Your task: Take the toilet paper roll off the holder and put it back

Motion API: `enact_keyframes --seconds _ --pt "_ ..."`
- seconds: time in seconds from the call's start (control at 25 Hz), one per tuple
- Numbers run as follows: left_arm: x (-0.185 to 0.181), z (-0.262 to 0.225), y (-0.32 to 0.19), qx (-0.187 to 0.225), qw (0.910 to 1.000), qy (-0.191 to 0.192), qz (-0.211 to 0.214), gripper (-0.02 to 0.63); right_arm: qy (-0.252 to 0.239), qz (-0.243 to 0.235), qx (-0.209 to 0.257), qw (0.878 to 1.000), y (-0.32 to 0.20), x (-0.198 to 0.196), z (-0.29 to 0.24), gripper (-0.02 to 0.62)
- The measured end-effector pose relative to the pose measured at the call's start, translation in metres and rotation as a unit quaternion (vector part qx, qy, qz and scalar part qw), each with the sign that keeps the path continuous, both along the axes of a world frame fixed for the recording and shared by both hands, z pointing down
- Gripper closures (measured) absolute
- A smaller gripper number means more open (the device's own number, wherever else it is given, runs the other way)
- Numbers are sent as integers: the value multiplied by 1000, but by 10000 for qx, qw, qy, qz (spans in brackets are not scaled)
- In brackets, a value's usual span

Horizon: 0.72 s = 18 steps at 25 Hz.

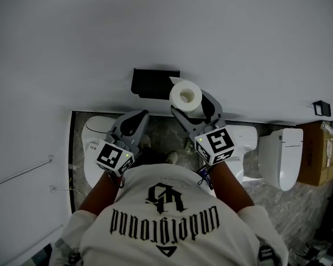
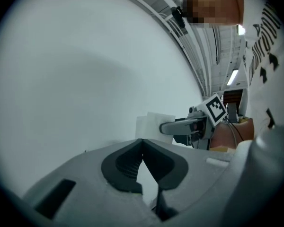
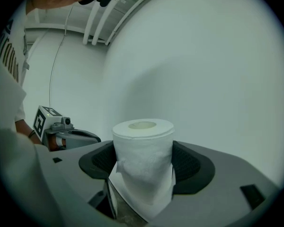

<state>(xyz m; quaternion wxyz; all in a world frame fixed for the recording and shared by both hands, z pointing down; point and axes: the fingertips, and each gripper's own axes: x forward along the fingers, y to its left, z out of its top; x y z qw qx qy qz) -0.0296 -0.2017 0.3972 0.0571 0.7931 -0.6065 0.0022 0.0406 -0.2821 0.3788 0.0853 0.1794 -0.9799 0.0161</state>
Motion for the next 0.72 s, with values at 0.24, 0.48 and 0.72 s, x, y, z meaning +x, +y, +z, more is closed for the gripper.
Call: enact_keyframes --seconds 0.24,0.48,0.72 --pt "-5 3 -19 -18 9999 61 94 594 38 -26 -26 10000 -13 -13 3 273" --pt "-25 0 -34 24 9999 43 90 594 66 -81 -29 9999 -24 -33 5 273" --pt "-45 0 -54 -27 9999 87 129 594 100 -114 -85 9998 -42 -55 7 273"
